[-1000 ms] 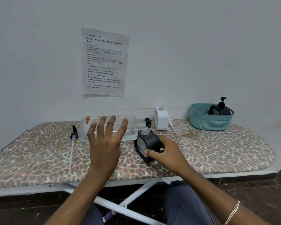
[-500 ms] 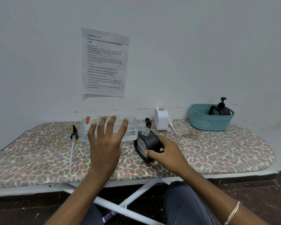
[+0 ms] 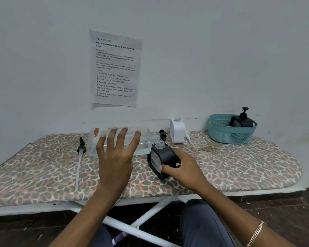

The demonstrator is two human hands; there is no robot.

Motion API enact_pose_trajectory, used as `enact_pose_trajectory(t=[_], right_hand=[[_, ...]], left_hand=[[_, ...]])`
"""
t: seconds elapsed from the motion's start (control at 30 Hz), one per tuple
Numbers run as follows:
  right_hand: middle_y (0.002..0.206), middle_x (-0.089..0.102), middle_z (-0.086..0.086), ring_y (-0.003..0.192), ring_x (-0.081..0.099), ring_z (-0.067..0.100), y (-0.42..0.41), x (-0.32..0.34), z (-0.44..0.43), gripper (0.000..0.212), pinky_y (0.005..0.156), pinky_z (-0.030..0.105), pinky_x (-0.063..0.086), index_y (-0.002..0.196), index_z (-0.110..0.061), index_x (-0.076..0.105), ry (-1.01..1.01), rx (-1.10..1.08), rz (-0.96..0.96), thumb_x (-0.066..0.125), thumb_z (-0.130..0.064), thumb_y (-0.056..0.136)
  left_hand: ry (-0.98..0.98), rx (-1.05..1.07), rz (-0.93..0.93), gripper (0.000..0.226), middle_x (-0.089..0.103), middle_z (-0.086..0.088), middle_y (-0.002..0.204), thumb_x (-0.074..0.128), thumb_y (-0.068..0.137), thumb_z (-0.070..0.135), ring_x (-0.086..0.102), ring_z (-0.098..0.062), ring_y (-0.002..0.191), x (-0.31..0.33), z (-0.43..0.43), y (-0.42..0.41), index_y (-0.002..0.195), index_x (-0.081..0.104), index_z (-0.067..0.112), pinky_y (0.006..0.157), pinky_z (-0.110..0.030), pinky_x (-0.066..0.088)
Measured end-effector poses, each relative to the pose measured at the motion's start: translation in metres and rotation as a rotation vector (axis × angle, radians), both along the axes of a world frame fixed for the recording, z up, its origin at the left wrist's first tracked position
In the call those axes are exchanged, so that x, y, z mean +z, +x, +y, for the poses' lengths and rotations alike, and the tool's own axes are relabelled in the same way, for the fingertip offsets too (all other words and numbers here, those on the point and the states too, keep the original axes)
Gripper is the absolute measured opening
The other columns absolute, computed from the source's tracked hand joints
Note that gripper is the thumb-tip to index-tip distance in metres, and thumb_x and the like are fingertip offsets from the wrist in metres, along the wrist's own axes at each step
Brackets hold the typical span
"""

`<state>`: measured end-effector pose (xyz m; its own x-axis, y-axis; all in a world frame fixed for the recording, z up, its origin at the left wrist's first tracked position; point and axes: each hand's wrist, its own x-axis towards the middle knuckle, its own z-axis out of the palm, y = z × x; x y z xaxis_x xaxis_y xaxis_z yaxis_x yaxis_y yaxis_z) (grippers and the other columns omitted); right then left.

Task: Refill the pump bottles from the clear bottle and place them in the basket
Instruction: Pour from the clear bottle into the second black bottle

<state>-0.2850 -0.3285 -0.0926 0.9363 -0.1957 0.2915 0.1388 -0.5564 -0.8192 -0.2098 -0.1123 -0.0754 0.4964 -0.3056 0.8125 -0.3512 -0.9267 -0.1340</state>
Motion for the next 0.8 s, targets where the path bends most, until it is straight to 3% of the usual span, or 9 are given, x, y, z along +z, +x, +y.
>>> enact_pose_trajectory(t=[0.2,0.43,0.8], right_hand=[[0.105,0.074,-0.017,0.095,0.066,-0.005,-0.0004,0.0004,0.0001,0.041,0.082,0.020,0.054,0.121,-0.030,0.067,-0.007,-0.001,0.007,0.080,-0.034,0.083],[0.102,0.074,-0.017,0.093,0.065,-0.007,-0.0009,0.0010,0.0004,0.039,0.075,0.010,0.049,0.120,-0.029,0.067,-0.012,-0.003,0.003,0.081,-0.032,0.083],[0.100,0.075,-0.017,0.092,0.067,-0.004,-0.0025,0.0022,0.0013,0.036,0.076,0.012,0.051,0.117,-0.030,0.068,0.008,0.002,0.006,0.080,-0.031,0.083]], left_hand=[[0.001,-0.001,0.003,0.086,0.059,-0.014,0.146,0.065,0.070,-0.016,0.051,-0.042,0.139,0.0000,0.0004,-0.0008,0.146,0.061,0.025,0.116,-0.060,0.027],[-0.001,-0.003,-0.002,0.086,0.059,-0.014,0.146,0.065,0.070,-0.016,0.051,-0.041,0.139,0.0004,0.0003,-0.0008,0.145,0.061,0.024,0.115,-0.060,0.028],[-0.005,-0.004,0.000,0.085,0.060,-0.014,0.145,0.064,0.071,-0.017,0.052,-0.041,0.139,0.0012,-0.0003,-0.0012,0.145,0.062,0.025,0.115,-0.060,0.028]])
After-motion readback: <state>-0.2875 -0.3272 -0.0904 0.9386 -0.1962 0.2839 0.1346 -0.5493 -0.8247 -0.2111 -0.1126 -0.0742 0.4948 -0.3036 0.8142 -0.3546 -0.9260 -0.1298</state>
